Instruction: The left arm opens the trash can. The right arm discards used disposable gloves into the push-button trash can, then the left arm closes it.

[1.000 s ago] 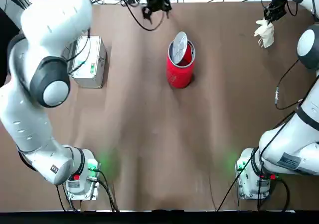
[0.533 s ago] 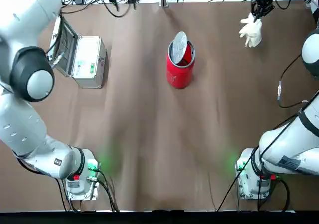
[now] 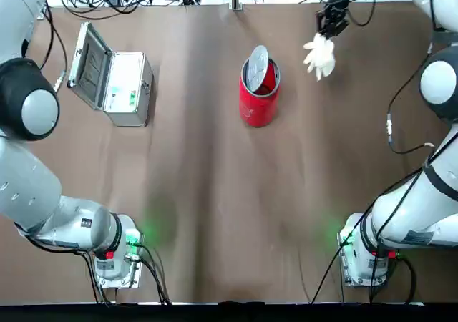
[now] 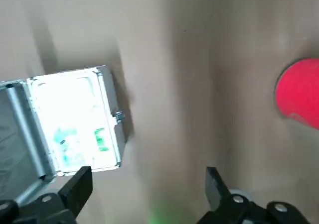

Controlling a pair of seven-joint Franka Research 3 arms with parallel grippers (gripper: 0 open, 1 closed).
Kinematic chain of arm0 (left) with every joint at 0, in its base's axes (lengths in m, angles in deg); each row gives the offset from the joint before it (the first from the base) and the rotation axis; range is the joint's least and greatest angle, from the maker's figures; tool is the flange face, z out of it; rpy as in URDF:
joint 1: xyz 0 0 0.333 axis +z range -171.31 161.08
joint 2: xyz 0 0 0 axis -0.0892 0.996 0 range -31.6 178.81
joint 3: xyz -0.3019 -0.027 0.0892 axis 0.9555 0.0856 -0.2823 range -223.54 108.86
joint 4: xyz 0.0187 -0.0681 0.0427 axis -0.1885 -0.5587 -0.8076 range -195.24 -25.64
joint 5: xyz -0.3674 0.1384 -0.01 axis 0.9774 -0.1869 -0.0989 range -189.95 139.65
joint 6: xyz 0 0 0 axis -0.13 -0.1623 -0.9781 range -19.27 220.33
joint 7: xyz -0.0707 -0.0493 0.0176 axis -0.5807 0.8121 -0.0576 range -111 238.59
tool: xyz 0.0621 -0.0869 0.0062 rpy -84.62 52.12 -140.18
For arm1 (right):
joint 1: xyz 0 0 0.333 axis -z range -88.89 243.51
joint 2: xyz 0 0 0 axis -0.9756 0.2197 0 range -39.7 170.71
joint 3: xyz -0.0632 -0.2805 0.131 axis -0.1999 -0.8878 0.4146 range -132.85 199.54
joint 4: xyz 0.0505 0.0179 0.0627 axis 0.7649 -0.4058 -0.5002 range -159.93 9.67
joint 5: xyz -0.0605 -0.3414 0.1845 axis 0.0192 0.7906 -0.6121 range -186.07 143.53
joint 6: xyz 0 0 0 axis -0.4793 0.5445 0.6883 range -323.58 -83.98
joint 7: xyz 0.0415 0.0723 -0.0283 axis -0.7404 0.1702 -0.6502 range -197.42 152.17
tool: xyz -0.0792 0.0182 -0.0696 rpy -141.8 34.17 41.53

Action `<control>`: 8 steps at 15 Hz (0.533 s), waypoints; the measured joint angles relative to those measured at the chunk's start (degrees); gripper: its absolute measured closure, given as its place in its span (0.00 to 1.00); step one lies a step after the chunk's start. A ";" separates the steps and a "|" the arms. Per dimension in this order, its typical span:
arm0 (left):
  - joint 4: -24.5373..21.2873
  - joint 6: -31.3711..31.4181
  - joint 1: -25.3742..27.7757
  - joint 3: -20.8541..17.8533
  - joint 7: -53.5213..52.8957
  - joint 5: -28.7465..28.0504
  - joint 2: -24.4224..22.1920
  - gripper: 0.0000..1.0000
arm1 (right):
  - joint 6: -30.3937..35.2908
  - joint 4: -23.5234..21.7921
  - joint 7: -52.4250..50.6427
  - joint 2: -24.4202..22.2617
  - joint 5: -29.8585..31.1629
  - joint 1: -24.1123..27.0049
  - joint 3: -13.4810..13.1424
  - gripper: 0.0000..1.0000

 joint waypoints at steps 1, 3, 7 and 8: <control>0.00 -0.34 1.53 0.01 -1.20 0.00 -0.09 0.00 | 0.00 -0.08 0.91 0.00 -1.73 -1.40 0.02 0.95; 0.00 -0.45 5.07 0.07 -4.01 -0.01 -0.20 0.00 | 0.00 -0.09 2.46 0.00 -4.80 -3.51 0.03 0.95; 0.02 -0.45 9.60 -0.02 -7.13 -0.01 -0.90 0.00 | -0.21 -0.08 3.30 -0.01 -10.91 -5.65 0.06 0.95; 0.01 -0.46 9.68 -0.15 -7.06 -0.01 -1.11 0.00 | -0.52 -0.06 3.76 -0.01 -11.95 -6.21 0.06 0.95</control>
